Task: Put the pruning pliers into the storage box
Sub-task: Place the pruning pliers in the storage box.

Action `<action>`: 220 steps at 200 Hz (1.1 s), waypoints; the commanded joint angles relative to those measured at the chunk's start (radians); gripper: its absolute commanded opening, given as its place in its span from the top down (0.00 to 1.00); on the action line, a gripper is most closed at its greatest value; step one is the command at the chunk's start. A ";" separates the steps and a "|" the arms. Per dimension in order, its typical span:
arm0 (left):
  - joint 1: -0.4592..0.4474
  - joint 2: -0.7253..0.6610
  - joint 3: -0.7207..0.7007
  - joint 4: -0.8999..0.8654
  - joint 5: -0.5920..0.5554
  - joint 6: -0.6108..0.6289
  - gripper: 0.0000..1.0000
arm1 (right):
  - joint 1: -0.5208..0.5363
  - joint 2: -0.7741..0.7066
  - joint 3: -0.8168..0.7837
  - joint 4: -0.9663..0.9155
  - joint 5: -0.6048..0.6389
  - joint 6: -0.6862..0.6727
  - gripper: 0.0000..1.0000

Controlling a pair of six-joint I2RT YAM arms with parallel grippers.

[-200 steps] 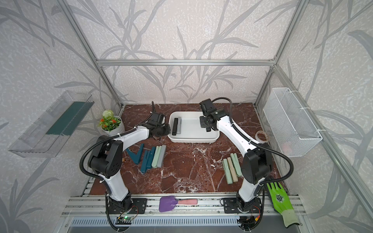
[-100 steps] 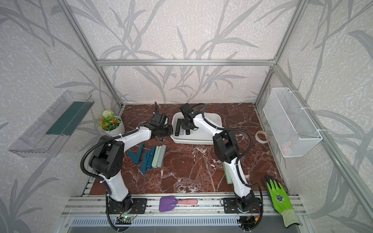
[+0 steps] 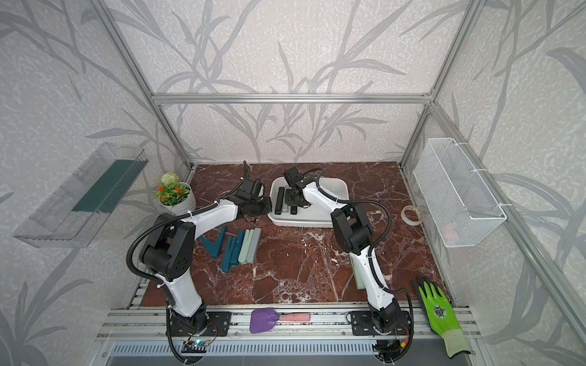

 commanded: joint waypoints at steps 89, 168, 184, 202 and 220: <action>-0.007 -0.060 -0.013 0.033 -0.006 -0.006 0.90 | -0.012 0.133 0.167 -0.017 -0.004 0.048 0.69; -0.008 -0.066 -0.016 0.031 -0.008 -0.003 0.90 | -0.019 0.130 0.188 -0.036 0.001 0.039 0.58; -0.007 -0.064 -0.015 0.032 -0.006 -0.002 0.90 | -0.021 0.114 0.189 -0.036 0.000 0.036 0.58; -0.007 -0.064 -0.014 0.029 -0.007 -0.001 0.90 | -0.026 0.090 0.189 -0.040 -0.006 0.034 0.58; -0.008 -0.064 -0.014 0.030 -0.007 -0.001 0.90 | -0.030 0.059 0.186 -0.043 -0.019 0.028 0.58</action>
